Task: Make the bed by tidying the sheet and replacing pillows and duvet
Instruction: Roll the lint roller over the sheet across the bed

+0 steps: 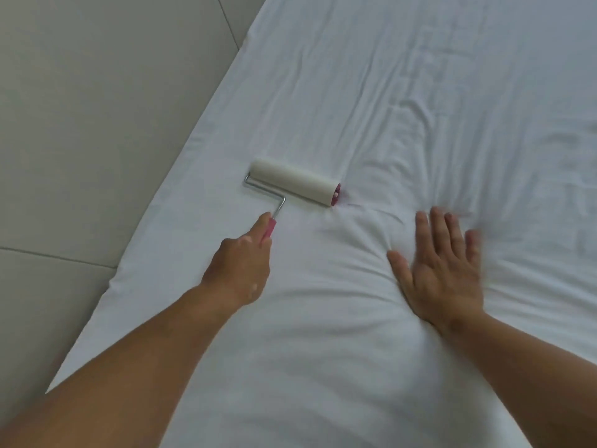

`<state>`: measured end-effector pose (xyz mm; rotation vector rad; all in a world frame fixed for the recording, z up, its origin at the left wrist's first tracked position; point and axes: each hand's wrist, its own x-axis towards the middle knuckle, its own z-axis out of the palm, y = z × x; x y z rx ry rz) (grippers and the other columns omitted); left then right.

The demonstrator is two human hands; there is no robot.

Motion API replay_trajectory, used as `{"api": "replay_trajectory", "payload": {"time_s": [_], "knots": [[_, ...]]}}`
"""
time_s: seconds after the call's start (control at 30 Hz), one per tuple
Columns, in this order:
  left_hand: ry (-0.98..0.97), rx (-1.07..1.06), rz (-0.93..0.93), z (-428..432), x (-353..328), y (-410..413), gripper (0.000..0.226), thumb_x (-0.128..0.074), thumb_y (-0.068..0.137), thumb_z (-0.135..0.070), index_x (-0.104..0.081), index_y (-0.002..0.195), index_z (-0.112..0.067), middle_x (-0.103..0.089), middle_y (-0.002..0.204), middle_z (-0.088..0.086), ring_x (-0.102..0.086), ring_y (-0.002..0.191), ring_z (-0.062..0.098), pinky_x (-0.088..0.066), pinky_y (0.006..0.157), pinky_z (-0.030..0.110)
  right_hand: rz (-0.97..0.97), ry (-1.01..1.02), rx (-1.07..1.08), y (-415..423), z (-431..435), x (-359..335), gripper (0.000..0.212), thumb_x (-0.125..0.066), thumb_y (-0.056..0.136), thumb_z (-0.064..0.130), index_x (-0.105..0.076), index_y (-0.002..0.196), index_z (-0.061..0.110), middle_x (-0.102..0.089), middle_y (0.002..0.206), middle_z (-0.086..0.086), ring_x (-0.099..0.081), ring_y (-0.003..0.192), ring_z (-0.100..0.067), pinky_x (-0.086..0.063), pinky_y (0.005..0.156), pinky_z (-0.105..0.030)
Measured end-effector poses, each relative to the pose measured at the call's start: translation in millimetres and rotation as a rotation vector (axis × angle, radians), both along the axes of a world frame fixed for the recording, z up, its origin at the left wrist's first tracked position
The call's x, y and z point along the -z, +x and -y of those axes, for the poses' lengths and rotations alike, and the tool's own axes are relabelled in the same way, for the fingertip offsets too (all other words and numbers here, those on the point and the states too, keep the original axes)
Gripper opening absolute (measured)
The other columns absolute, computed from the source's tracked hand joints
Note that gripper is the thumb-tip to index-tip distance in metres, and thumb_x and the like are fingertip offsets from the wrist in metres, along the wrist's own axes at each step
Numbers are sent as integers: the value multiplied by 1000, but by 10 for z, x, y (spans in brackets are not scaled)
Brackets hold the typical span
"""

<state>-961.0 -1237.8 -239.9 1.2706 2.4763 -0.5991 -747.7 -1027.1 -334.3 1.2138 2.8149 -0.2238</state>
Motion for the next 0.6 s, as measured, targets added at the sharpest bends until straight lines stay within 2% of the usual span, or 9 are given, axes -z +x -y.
{"api": "replay_trajectory", "payload": {"time_s": [0.03,0.1,0.17,0.27,0.33,0.4,0.47,0.53,0.6], "knots": [[-51,38,-18,242,-2,122,45,-45,96,-8,-44,141,-7,-8,166,13,-67,80,26,-43,64,30,-4,0,3,-22,-7,40,85,-18,94,70,-13,160,17,-12,167,-9,-7,155,-27,-7,124,-53],[-54,46,-16,501,29,207,44,-52,94,-8,-51,138,-4,-12,167,15,-65,68,26,-45,58,29,-15,-4,-3,-38,-14,98,85,-19,93,70,-12,160,18,-11,168,-8,-6,155,-26,-4,124,-52],[-39,19,-14,401,95,179,45,-42,100,-10,-41,145,-9,-19,162,19,-67,85,29,-44,67,31,-20,4,-6,-19,-16,104,84,-19,94,70,-10,160,18,-10,168,-8,-5,155,-26,-3,124,-52],[174,-28,11,-34,154,28,49,-32,107,-20,-28,155,-20,-56,116,19,-64,108,40,-48,84,42,-29,14,-4,-9,4,76,84,-18,94,70,-10,160,18,-9,168,-7,-5,155,-26,-3,124,-52],[242,-92,19,-48,185,22,48,-34,105,-16,-30,152,-17,-55,136,17,-63,104,40,-49,82,42,-26,18,-6,-4,5,68,84,-16,95,71,-9,160,18,-8,168,-7,-4,155,-26,-4,124,-52],[170,-68,-5,365,153,192,45,-41,99,-9,-40,144,-9,-29,160,8,-64,87,36,-46,68,37,-12,1,-22,7,-2,39,85,-13,95,72,-6,160,18,-6,168,-8,-3,155,-26,-4,124,-52],[198,-54,45,1028,129,514,47,-61,90,-6,-55,137,-2,-32,162,8,-63,62,33,-45,52,33,-16,-1,-30,23,-12,4,86,-13,95,72,-6,160,17,-7,168,-9,-4,155,-27,-5,124,-53],[228,-165,144,1658,52,935,57,-67,91,-11,-51,145,-9,-58,143,10,-61,54,31,-45,49,28,-18,-2,-35,36,-7,-19,86,-12,95,73,-6,160,16,-8,168,-10,-5,155,-28,-5,124,-53],[203,-273,150,2032,-111,1234,54,-45,104,-25,-32,156,-31,-72,105,0,-68,71,27,-43,60,23,-18,1,-41,38,5,-24,87,-11,95,73,-7,160,15,-8,168,-11,-5,155,-29,-6,124,-54]]}}
